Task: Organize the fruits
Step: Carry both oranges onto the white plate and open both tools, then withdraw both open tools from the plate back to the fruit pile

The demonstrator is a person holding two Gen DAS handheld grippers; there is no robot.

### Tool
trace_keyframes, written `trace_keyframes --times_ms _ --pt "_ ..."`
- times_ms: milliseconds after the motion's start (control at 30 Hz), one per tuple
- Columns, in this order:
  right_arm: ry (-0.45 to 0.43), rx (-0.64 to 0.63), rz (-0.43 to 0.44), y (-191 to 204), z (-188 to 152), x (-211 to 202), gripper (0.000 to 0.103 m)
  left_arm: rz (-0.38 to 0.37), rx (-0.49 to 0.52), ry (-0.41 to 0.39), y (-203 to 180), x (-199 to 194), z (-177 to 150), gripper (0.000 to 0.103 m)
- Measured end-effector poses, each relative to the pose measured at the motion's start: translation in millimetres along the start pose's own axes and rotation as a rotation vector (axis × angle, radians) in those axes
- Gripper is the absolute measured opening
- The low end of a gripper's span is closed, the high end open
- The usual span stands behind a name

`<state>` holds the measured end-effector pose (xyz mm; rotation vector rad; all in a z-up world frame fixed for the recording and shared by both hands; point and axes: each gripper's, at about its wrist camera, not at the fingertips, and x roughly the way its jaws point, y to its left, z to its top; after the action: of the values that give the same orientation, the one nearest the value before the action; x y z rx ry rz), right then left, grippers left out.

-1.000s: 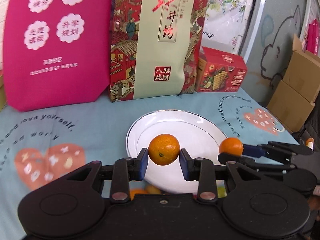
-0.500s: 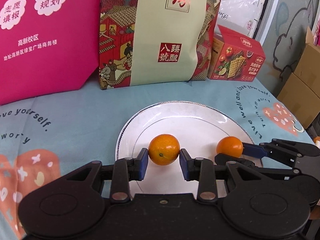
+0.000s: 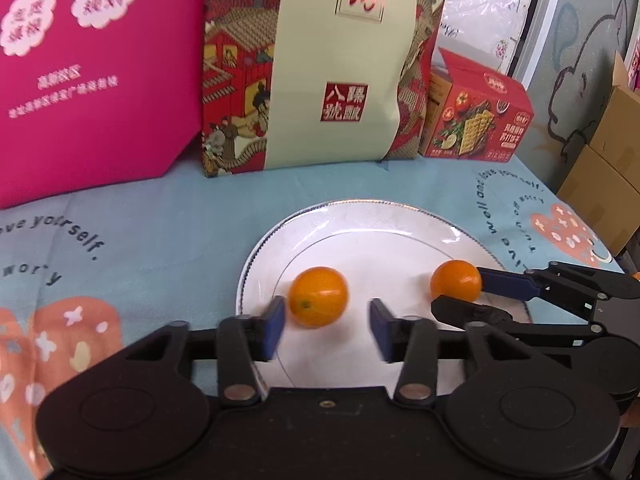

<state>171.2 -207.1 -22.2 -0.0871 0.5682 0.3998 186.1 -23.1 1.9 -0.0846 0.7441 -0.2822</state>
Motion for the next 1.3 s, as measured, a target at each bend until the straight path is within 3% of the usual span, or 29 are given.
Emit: trace_keyframes --times_ms 67,300,800,1167,1300 --pt "-0.034 -0.003 -0.009 3 -2 -13 0.103 0.007 0.001 -0.028 -2 -14 -3 0.103" --pt "-0.061 0.002 -0.013 18 -19 -56 0.103 0.038 -0.012 -0.056 -8 -59 -24 0.103" --pt "-0.001 0.041 -0.022 39 -64 -117 0.103 0.1 -0.078 -0.017 -1 -121 -101 0.103" --pt "0.031 -0.009 0.026 34 -65 -98 0.084 0.13 -0.107 0.0 16 -118 -105 0.103" --pt "0.029 -0.038 0.078 31 -64 -85 0.083 0.133 -0.095 0.002 20 -117 -100 0.103"
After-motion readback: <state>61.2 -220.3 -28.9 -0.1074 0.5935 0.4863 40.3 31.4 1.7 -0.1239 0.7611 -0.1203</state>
